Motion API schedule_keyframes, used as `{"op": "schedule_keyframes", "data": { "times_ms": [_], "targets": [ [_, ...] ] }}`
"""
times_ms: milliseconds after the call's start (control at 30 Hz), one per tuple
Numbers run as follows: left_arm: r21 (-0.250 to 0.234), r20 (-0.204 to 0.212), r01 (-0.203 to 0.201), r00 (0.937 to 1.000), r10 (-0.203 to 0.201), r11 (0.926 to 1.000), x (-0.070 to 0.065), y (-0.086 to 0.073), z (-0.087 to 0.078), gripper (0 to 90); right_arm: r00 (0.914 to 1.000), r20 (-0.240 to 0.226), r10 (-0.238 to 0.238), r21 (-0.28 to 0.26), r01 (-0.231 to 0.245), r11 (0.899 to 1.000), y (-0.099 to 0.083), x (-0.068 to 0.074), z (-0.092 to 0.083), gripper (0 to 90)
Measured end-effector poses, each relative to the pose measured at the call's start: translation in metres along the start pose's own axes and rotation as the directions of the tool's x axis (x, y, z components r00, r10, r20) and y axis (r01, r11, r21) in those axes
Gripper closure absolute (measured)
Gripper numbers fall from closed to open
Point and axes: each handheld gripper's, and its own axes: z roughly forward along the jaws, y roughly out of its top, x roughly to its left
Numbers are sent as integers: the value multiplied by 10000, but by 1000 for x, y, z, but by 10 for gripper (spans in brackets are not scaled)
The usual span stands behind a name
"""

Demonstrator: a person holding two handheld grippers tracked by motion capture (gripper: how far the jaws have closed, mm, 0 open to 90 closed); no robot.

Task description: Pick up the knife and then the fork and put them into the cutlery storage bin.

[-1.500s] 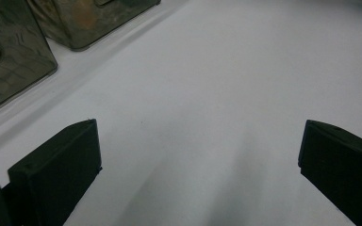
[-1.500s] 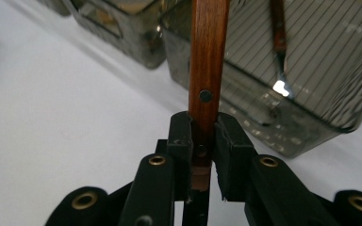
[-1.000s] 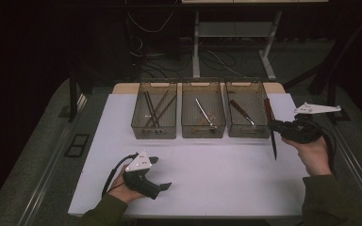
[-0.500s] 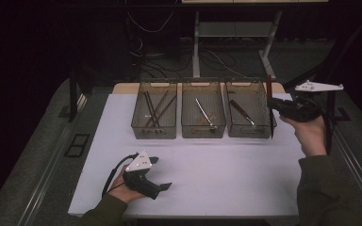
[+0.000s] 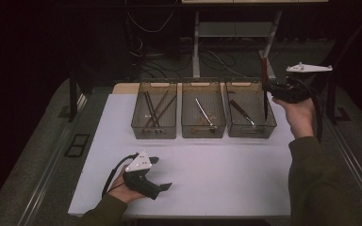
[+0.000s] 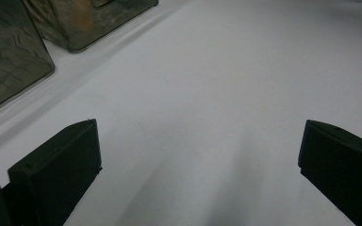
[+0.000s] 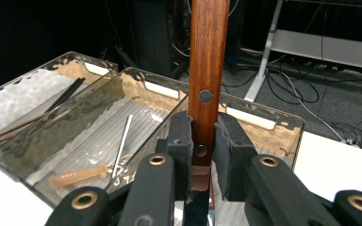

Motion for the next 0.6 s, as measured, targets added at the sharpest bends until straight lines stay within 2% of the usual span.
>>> {"op": "schedule_keyframes", "data": {
  "times_ms": [300,467,600],
  "targets": [
    [-9,25,-33,10000,33,10000,0,0,0,0,9988,395,296,656,-321,9973,-8,-1,32,776],
    [-32,38,-46,10000,47,10000,0,0,-1,0,9968,639,472,1145,-543,9919,-14,-2,49,776],
    [-38,64,-66,10000,67,10000,1,0,-1,0,9965,737,383,1572,-496,9863,-20,0,60,776]
  ]
}}
